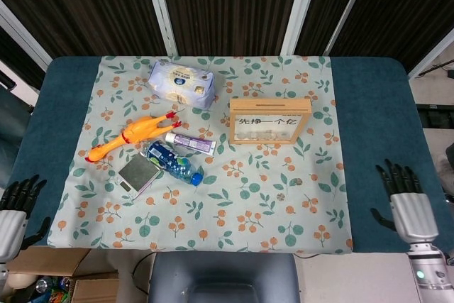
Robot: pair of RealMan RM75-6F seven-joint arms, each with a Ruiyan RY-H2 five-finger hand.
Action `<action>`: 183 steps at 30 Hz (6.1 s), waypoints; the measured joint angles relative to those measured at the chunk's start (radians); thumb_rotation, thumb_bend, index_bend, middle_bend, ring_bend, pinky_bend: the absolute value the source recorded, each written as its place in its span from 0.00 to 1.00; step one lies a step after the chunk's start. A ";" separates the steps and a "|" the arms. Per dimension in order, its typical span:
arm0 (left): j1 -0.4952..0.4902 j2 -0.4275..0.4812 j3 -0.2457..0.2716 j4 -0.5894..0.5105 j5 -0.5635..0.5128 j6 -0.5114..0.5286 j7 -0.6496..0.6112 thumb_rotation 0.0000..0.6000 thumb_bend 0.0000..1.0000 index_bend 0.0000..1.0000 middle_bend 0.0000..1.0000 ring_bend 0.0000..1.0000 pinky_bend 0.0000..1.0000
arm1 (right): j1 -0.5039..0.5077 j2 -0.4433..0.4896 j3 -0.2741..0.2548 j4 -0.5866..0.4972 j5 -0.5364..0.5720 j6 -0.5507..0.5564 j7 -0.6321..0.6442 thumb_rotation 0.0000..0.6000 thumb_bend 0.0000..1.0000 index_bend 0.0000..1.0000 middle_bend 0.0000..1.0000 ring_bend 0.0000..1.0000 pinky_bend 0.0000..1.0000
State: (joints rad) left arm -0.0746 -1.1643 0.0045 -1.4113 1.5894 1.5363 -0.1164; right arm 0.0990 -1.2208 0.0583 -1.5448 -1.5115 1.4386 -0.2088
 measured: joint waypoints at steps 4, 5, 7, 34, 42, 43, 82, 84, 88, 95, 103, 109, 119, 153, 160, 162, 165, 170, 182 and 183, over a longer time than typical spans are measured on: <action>0.000 -0.002 0.001 0.006 0.000 0.000 0.000 1.00 0.41 0.00 0.00 0.00 0.00 | 0.045 -0.090 0.007 -0.006 -0.023 -0.027 -0.123 1.00 0.38 0.00 0.00 0.00 0.00; 0.000 -0.003 0.000 0.008 -0.001 0.000 -0.004 1.00 0.41 0.00 0.00 0.00 0.00 | 0.059 -0.124 0.010 -0.002 -0.028 -0.036 -0.155 1.00 0.38 0.00 0.00 0.00 0.00; 0.000 -0.003 0.000 0.010 -0.001 0.000 -0.005 1.00 0.41 0.00 0.00 0.00 0.00 | 0.081 -0.176 0.014 0.008 -0.034 -0.052 -0.193 1.00 0.38 0.00 0.00 0.00 0.00; 0.000 -0.013 0.002 0.052 -0.020 -0.025 -0.050 1.00 0.41 0.00 0.00 0.00 0.00 | 0.213 -0.584 0.001 0.400 -0.016 -0.171 -0.160 1.00 0.38 0.52 0.00 0.00 0.00; -0.001 -0.011 0.002 0.045 -0.020 -0.027 -0.043 1.00 0.41 0.00 0.00 0.00 0.00 | 0.221 -0.600 0.001 0.423 -0.013 -0.169 -0.149 1.00 0.38 0.52 0.00 0.00 0.00; -0.001 -0.011 0.002 0.044 -0.020 -0.027 -0.043 1.00 0.41 0.00 0.00 0.00 0.00 | 0.222 -0.601 0.001 0.426 -0.011 -0.169 -0.151 1.00 0.38 0.51 0.00 0.00 0.00; -0.002 -0.010 0.004 0.038 -0.028 -0.040 -0.036 1.00 0.41 0.00 0.00 0.00 0.00 | 0.246 -0.636 -0.007 0.482 0.024 -0.202 -0.144 1.00 0.38 0.59 0.00 0.00 0.00; -0.002 -0.010 0.005 0.038 -0.028 -0.041 -0.036 1.00 0.41 0.00 0.00 0.00 0.00 | 0.248 -0.638 -0.007 0.486 0.023 -0.201 -0.141 1.00 0.38 0.61 0.00 0.00 0.00; -0.004 -0.011 0.004 0.039 -0.028 -0.043 -0.037 1.00 0.41 0.00 0.00 0.00 0.00 | 0.251 -0.641 -0.007 0.495 0.019 -0.196 -0.136 1.00 0.38 0.63 0.00 0.00 0.00; -0.005 -0.014 0.005 0.043 -0.027 -0.045 -0.041 1.00 0.41 0.00 0.00 0.00 0.00 | 0.256 -0.644 -0.004 0.507 0.013 -0.184 -0.127 1.00 0.39 0.64 0.00 0.00 0.00; -0.008 -0.018 0.003 0.050 -0.024 -0.045 -0.054 1.00 0.41 0.00 0.00 0.00 0.00 | 0.265 -0.649 -0.004 0.528 -0.007 -0.166 -0.100 1.00 0.40 0.61 0.02 0.00 0.00; -0.004 -0.015 0.006 0.058 -0.032 -0.049 -0.063 1.00 0.41 0.00 0.00 0.00 0.00 | 0.273 -0.656 -0.003 0.544 -0.016 -0.157 -0.082 1.00 0.48 0.63 0.04 0.00 0.00; -0.004 -0.014 0.006 0.061 -0.029 -0.047 -0.068 1.00 0.41 0.00 0.00 0.00 0.00 | 0.276 -0.659 -0.004 0.543 -0.007 -0.168 -0.085 1.00 0.60 0.65 0.06 0.00 0.00; 0.001 -0.005 0.003 0.043 -0.023 -0.029 -0.061 1.00 0.41 0.00 0.00 0.00 0.00 | 0.349 -0.447 0.206 0.121 -0.074 0.017 -0.182 1.00 0.61 0.72 0.09 0.00 0.00; 0.000 0.000 0.002 0.045 -0.024 -0.029 -0.066 1.00 0.41 0.00 0.00 0.00 0.00 | 0.476 -0.407 0.389 0.080 0.059 -0.069 -0.296 1.00 0.62 0.72 0.09 0.00 0.00; -0.001 0.002 0.004 0.045 -0.020 -0.031 -0.069 1.00 0.41 0.00 0.00 0.00 0.00 | 0.514 -0.406 0.426 0.094 0.113 -0.106 -0.315 1.00 0.62 0.72 0.09 0.00 0.00; -0.003 0.003 0.006 0.046 -0.018 -0.035 -0.073 1.00 0.41 0.00 0.00 0.00 0.00 | 0.570 -0.409 0.458 0.136 0.181 -0.152 -0.350 1.00 0.62 0.73 0.10 0.00 0.00; -0.007 0.005 0.006 0.047 -0.021 -0.045 -0.080 1.00 0.41 0.00 0.00 0.00 0.00 | 0.638 -0.414 0.481 0.203 0.268 -0.214 -0.397 1.00 0.62 0.73 0.10 0.00 0.00; -0.013 0.011 0.005 0.038 -0.029 -0.059 -0.078 1.00 0.41 0.00 0.00 0.00 0.00 | 0.697 -0.446 0.438 0.313 0.360 -0.254 -0.435 1.00 0.62 0.72 0.10 0.00 0.00; -0.013 0.012 0.005 0.037 -0.029 -0.060 -0.078 1.00 0.41 0.00 0.00 0.00 0.00 | 0.699 -0.449 0.435 0.321 0.363 -0.254 -0.433 1.00 0.62 0.72 0.10 0.00 0.00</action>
State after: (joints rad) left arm -0.0880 -1.1521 0.0095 -1.3746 1.5607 1.4765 -0.1940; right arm 0.7983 -1.6695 0.4931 -1.2240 -1.1489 1.1841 -0.6422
